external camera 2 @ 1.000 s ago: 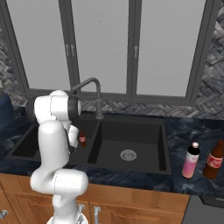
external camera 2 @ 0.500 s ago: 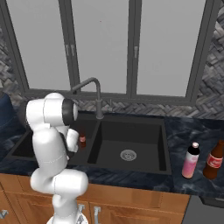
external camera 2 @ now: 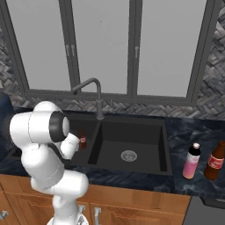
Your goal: Place the large bottle from the dining counter next to the other large bottle outside the sink, and place the small bottle from the dining counter next to the other small bottle inside the sink.
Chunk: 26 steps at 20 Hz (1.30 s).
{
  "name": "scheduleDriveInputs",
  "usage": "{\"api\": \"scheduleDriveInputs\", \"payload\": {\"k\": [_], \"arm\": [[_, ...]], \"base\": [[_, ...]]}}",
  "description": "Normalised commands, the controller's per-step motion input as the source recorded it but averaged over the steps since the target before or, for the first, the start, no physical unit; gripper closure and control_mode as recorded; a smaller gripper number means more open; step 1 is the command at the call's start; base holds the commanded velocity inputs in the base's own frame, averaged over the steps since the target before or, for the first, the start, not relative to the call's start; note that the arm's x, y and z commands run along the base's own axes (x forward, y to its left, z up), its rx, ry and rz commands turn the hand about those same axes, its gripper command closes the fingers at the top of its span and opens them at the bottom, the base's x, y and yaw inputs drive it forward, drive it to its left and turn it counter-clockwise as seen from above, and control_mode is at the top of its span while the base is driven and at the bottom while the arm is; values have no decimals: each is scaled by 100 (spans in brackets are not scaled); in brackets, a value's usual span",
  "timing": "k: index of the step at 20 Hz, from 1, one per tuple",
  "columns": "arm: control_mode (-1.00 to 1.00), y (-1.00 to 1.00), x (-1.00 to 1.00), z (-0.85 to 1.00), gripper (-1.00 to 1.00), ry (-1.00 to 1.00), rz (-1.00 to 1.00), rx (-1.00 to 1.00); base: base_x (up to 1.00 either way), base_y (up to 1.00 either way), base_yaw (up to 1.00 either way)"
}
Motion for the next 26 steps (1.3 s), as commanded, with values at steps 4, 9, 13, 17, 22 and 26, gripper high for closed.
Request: {"api": "scheduleDriveInputs", "payload": {"k": [4, 9, 13, 17, 22, 26], "arm": [[-100, 13, 0, 56, -100, 2, 0, 0], [-100, 27, 3, 77, -100, 1, 3, 0], [-100, 20, 19, 79, -100, 1, 0, 0], [-100, 18, 0, 37, -100, 6, 0, -1], [-100, 18, 0, 64, -100, 13, 0, -5], [-100, 18, 0, 77, -100, 10, 2, -4]], "base": [[0, 0, 0], [0, 0, 0], [0, 0, 0], [0, 0, 0], [0, 0, 0], [0, 0, 0]]}}
